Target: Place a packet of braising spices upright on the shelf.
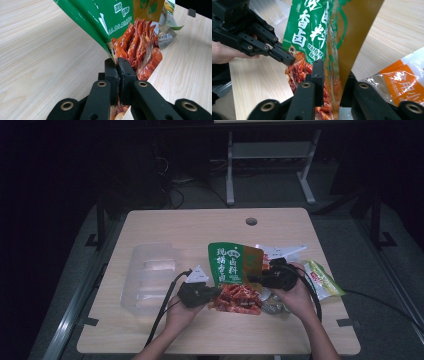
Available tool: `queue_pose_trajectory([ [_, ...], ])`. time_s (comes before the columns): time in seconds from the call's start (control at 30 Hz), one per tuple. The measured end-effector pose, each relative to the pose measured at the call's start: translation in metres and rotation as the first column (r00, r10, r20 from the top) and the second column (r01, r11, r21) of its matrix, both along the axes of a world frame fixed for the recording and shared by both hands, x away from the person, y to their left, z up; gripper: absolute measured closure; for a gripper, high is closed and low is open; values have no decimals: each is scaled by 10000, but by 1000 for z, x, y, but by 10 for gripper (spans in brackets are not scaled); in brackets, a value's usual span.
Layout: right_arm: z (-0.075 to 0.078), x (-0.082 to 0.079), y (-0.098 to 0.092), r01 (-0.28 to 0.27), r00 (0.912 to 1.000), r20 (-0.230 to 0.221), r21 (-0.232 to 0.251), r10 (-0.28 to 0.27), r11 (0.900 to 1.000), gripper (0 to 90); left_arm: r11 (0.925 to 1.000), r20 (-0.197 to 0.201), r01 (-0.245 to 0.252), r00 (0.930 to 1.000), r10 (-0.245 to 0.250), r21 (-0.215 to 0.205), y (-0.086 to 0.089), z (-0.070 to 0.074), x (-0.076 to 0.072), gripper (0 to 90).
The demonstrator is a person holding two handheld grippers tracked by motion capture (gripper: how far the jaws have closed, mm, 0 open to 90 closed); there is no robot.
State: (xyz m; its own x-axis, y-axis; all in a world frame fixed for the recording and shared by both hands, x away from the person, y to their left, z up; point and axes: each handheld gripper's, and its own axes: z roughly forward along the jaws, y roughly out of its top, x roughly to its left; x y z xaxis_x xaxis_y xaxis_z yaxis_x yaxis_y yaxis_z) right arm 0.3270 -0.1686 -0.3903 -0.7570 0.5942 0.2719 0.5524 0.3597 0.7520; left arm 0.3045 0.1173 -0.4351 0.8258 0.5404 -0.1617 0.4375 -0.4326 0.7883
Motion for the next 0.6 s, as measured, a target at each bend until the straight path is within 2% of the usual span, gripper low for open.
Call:
queue_pose_trajectory([
  [0.07,0,0,1,-4,10000,-5,-75,4,10000,827,10000,-27,-8,10000,8,-4,1,0,0,874],
  [0.1,0,-2,3,-49,10000,14,-188,49,9998,879,10000,-50,-17,10000,17,-47,2,0,-2,872],
  [0.3,5,-6,3,-265,9995,158,-86,266,9996,891,9998,119,-210,9997,211,-67,6,3,-10,819],
  [0.37,7,-9,1,-364,9991,206,144,361,9992,892,9991,136,-369,9992,372,-217,8,3,-14,708],
  [0.47,10,-13,2,-355,9990,259,150,351,9993,893,9987,278,-450,9986,456,-228,11,4,-22,663],
  [0.6,17,-20,4,-500,9976,498,185,490,9986,895,9977,524,-595,9968,611,-311,15,8,-34,521],
])
